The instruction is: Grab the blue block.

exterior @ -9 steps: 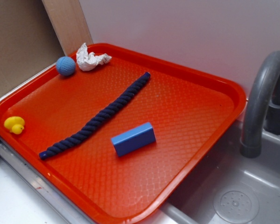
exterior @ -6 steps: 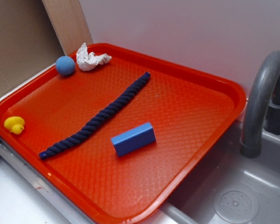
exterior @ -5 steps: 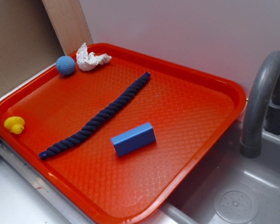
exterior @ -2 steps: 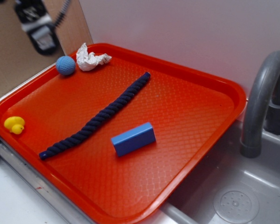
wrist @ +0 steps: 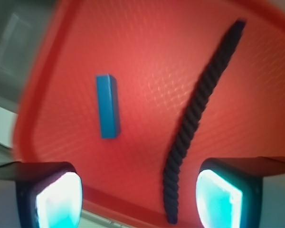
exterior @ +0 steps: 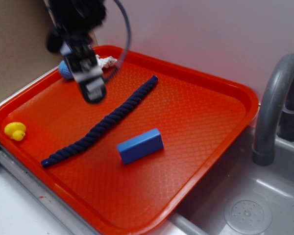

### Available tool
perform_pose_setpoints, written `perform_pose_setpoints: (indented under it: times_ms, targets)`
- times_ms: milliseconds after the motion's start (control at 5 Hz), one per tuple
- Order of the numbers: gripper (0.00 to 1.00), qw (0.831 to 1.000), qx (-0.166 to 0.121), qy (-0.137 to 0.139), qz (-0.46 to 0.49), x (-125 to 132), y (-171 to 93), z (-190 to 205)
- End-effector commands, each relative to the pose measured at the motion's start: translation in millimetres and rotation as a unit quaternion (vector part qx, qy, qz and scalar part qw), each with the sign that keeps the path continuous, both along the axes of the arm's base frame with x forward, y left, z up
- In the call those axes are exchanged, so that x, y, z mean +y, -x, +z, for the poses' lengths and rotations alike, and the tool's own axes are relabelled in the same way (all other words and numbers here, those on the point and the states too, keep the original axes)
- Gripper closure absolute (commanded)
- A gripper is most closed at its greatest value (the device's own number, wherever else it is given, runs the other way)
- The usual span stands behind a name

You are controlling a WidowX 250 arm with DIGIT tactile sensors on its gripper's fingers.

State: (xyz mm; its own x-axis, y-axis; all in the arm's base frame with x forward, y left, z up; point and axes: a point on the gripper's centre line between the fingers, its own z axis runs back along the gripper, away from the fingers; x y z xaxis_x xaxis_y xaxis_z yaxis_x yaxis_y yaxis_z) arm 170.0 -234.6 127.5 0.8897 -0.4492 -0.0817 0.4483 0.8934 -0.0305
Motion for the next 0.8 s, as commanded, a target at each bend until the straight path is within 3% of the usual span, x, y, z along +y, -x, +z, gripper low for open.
perform_pose_setpoints:
  times_ms: [0,200,400,600]
  targets:
    - [0.0,0.998,0.029,-0.002,-0.051,-30.0,7.6,-23.8]
    - [0.0,0.997,0.042,-0.031,-0.054,-36.5,5.3,-41.5]
    - [0.0,0.995,0.055,-0.037,-0.075,-42.0,5.6,-57.9]
    - [0.0,0.993,0.067,-0.061,-0.072,-47.4,5.6,-71.4]
